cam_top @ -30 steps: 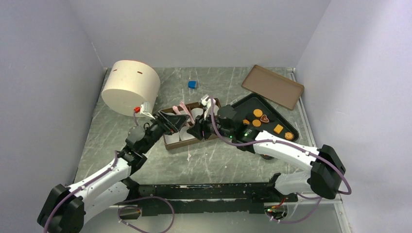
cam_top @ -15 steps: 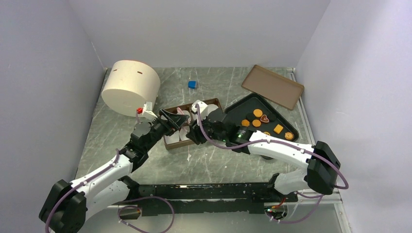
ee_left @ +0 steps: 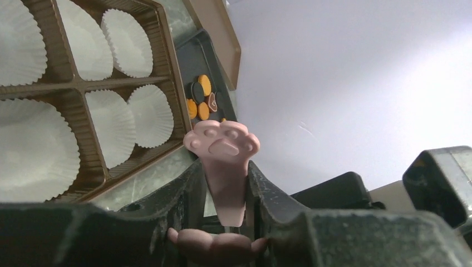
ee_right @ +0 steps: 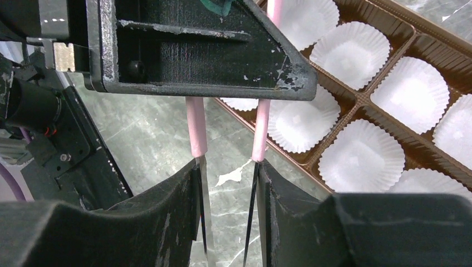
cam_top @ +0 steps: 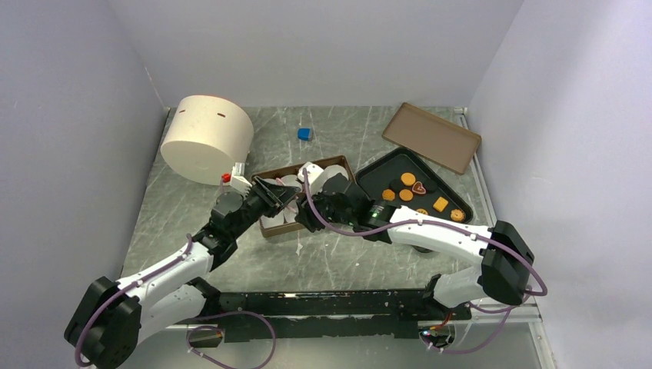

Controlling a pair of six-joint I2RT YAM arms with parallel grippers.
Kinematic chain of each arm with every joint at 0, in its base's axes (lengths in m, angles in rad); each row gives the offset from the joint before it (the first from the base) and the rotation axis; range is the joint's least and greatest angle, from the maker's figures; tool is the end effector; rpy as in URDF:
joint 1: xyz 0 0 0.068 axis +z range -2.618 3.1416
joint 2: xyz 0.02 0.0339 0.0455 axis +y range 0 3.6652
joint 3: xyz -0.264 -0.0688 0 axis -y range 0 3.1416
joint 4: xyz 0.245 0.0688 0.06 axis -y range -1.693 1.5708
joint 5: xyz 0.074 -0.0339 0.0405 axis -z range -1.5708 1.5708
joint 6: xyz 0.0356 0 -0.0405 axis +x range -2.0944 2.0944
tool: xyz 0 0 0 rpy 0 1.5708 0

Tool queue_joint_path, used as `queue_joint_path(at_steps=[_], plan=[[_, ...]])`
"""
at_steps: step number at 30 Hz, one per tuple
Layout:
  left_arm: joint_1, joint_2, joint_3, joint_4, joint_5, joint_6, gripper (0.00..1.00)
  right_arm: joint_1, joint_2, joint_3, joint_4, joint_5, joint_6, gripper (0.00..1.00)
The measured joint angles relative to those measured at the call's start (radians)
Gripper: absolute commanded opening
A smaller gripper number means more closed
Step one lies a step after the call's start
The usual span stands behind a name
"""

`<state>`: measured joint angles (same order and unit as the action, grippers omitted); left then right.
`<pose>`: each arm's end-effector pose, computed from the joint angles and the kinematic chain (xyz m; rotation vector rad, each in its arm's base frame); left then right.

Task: Pack the cookies

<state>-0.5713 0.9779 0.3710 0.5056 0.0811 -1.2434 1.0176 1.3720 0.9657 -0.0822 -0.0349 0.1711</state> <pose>0.1809 -0.1197 0.2309 -0.5565 1.8027 -1.3892 0.1636 0.2673 0.2792 -0.9035 1.9507 0.7545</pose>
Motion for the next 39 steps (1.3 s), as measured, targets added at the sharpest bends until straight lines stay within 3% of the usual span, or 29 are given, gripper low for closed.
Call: queue_joint_path(at_steps=[3,11,22,31,33,39], plan=[[-0.001,0.000,0.000,-0.003,0.005,-0.025,0.18,0.003,0.007,0.000,-0.002,0.000,-0.003,0.40],[0.001,0.011,0.000,-0.033,0.008,-0.133,0.05,0.005,0.008,0.004,-0.015,0.002,-0.007,0.40],[0.007,0.039,-0.038,-0.003,0.031,-0.313,0.05,0.010,0.008,0.004,-0.014,0.008,-0.015,0.44],[0.008,0.047,-0.051,0.021,0.032,-0.367,0.05,0.012,0.007,0.004,-0.010,0.008,-0.015,0.41],[0.008,0.047,-0.053,0.022,0.032,-0.371,0.11,0.013,0.007,0.004,-0.011,0.008,-0.015,0.40],[0.008,0.041,-0.055,0.019,0.034,-0.370,0.55,0.014,0.006,0.004,-0.011,0.006,-0.021,0.38]])
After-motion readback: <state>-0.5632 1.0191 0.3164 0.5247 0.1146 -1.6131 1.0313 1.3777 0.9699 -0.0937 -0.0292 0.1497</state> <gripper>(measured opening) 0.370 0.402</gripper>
